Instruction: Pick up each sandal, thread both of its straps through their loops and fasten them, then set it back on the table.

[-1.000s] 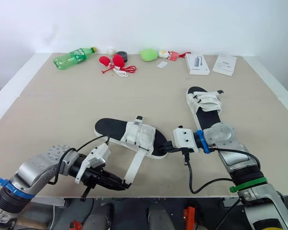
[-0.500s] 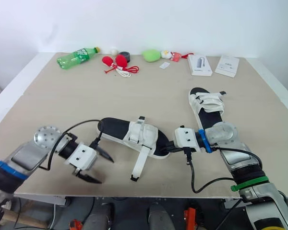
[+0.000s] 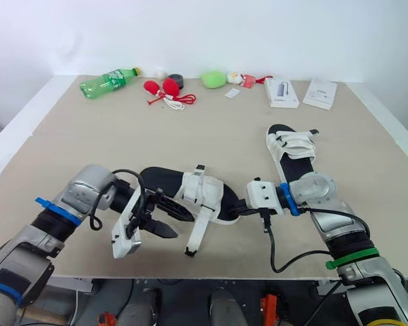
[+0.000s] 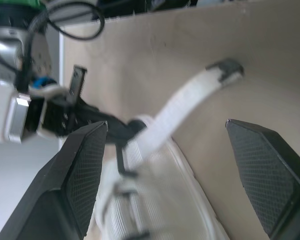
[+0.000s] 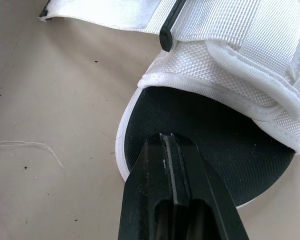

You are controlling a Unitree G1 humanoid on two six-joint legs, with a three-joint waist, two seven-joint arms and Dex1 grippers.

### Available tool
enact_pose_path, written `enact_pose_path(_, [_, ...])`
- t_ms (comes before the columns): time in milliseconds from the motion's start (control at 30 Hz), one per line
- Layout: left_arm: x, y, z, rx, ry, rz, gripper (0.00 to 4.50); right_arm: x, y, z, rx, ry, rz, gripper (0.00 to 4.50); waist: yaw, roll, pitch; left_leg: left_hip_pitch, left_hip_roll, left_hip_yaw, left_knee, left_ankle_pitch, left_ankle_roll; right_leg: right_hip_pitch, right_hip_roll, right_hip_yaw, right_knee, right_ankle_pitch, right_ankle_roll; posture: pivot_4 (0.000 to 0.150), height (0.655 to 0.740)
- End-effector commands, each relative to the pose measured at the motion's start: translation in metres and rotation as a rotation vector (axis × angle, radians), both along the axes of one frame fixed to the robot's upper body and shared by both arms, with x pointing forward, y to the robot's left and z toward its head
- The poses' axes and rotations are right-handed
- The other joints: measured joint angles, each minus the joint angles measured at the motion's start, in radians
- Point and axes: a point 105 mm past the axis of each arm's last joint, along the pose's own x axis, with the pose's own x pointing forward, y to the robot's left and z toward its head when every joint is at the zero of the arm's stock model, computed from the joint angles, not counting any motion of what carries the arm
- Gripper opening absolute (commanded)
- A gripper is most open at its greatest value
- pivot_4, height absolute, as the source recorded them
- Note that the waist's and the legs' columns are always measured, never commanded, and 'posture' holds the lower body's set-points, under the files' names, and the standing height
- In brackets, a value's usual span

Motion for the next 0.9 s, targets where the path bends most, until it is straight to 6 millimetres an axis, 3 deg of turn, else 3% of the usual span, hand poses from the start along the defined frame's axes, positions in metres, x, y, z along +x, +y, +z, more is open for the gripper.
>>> enact_pose_path(33, [0.001, -0.009, 0.006, -0.028, -0.027, -0.024, 3.88, -0.004, -0.012, -0.025, -0.095, 0.08, -0.044, 0.0, 0.0, 0.0, 0.0, 0.0, 0.0, 0.0, 0.0, 0.0, 0.0, 0.0, 0.0, 0.0, 0.0, 0.0, 0.0, 0.15, 0.74])
enact_pose_path(667, [0.003, -0.031, -0.026, 0.019, -0.01, -0.067, 3.88, -0.009, -0.015, -0.025, -0.093, 0.075, -0.066, 0.0, 0.0, 0.0, 0.0, 0.0, 0.0, 0.0, 0.0, 0.0, 0.0, 0.0, 0.001, 0.002, 0.0, 0.0, 0.001, 0.15, 0.74])
enact_pose_path(767, [0.0, -0.033, -0.024, -0.006, -0.009, -0.087, 3.08, -0.009, -0.016, -0.025, -0.095, 0.074, -0.068, 0.0, 0.001, 0.0, 0.0, 0.0, -0.001, 0.0, 0.0, 0.0, 0.0, 0.001, 0.001, 0.003, 0.0, 0.0, 0.001, 0.15, 0.74])
enact_pose_path(867, [-0.001, -0.03, -0.025, -0.011, -0.008, -0.095, 1.86, -0.009, -0.016, -0.025, -0.097, 0.073, -0.069, 0.0, 0.0, 0.0, 0.0, 0.0, -0.001, 0.0, 0.0, 0.0, 0.0, 0.001, 0.001, 0.003, 0.0, 0.0, 0.001, 0.15, 0.74])
enact_pose_path(900, [-0.001, -0.028, -0.026, -0.006, -0.003, -0.09, 1.69, -0.009, -0.016, -0.025, -0.098, 0.073, -0.069, 0.0, 0.0, 0.0, 0.0, 0.0, -0.001, 0.0, 0.0, 0.0, 0.0, 0.0, 0.001, 0.003, 0.0, 0.0, 0.001, 0.15, 0.74])
